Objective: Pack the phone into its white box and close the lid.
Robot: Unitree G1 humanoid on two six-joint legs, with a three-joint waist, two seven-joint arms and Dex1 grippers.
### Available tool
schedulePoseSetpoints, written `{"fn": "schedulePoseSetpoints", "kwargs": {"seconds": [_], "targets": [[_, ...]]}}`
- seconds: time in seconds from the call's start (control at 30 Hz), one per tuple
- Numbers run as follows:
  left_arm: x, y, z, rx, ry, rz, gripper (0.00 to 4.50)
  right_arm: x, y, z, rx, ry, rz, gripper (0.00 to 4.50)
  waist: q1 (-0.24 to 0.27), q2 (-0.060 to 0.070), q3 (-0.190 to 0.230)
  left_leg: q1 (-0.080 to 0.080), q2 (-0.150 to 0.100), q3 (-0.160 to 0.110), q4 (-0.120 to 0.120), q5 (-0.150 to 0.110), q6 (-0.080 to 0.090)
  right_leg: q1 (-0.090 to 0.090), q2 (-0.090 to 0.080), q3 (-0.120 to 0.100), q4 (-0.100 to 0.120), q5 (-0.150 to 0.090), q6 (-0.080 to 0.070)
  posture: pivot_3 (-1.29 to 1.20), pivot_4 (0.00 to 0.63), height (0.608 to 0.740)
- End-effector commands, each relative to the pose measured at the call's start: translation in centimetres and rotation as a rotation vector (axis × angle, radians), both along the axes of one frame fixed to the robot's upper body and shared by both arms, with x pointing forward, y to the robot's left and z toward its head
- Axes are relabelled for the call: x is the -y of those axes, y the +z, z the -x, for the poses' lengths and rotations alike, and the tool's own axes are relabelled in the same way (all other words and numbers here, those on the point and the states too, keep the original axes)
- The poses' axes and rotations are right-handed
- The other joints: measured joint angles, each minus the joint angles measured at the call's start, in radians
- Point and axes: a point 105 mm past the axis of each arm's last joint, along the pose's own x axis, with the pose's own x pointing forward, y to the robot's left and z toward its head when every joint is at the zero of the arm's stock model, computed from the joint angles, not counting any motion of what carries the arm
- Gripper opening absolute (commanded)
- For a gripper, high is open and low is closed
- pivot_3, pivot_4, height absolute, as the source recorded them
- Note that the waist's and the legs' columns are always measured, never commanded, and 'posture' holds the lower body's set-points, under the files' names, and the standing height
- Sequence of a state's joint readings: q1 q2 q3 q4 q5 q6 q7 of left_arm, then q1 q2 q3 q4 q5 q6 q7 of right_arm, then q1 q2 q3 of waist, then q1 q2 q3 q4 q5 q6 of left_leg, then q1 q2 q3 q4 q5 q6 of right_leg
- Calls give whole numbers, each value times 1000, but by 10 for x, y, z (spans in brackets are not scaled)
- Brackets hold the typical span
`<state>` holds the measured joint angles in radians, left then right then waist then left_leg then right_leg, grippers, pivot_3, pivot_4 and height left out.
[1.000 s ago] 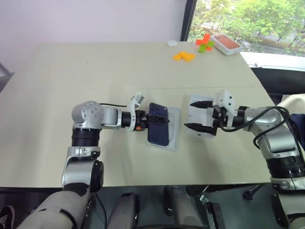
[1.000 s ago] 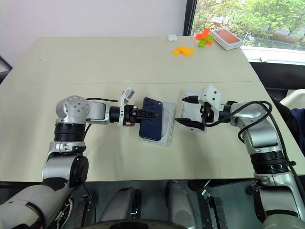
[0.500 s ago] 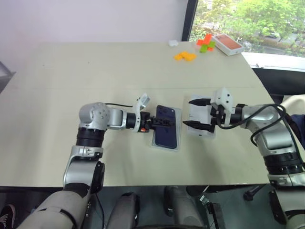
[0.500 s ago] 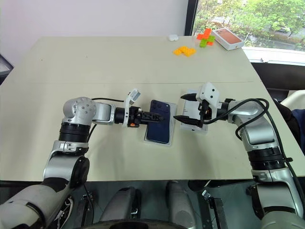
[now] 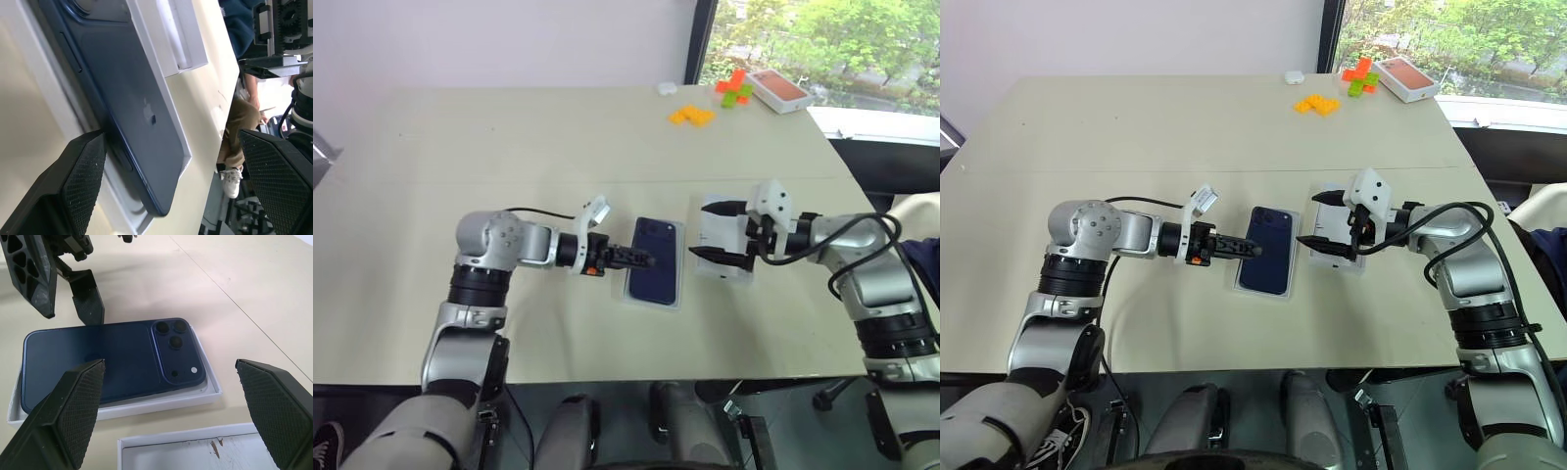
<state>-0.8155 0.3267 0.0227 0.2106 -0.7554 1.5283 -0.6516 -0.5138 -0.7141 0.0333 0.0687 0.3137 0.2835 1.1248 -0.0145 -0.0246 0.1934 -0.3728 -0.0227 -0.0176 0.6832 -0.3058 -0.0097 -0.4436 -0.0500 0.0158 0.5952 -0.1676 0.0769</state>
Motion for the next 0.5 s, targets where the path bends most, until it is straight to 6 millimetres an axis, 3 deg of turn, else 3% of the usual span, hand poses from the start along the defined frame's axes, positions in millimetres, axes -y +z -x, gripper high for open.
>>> {"fn": "schedulePoseSetpoints", "kwargs": {"seconds": [0.03,0.2,0.3,0.43,0.5], "targets": [[-10,4,0,27,17,-12,4437,-1,10,-2,42,9,-2,4500,-1,0,0,0,0,0,0,0,0,0,0,0,0,0,0,0,150,740],[-25,7,-18,139,107,-50,4437,-3,10,-1,35,14,-5,4500,0,0,0,0,0,0,0,0,0,0,0,0,0,0,0,0,150,740],[-39,15,-33,358,174,-85,4437,-9,16,-1,37,16,-32,4500,1,0,0,0,0,0,0,0,0,0,0,0,0,0,0,0,150,740],[-51,18,-28,540,142,-128,4437,-19,24,-4,71,11,-57,4500,1,1,0,0,0,0,0,0,0,-1,-1,0,0,0,0,0,150,740],[-67,24,-27,650,161,-138,4437,-31,30,-6,82,12,-100,4500,4,1,0,-1,0,0,0,0,0,-1,-1,0,0,0,-1,0,150,740]]}}
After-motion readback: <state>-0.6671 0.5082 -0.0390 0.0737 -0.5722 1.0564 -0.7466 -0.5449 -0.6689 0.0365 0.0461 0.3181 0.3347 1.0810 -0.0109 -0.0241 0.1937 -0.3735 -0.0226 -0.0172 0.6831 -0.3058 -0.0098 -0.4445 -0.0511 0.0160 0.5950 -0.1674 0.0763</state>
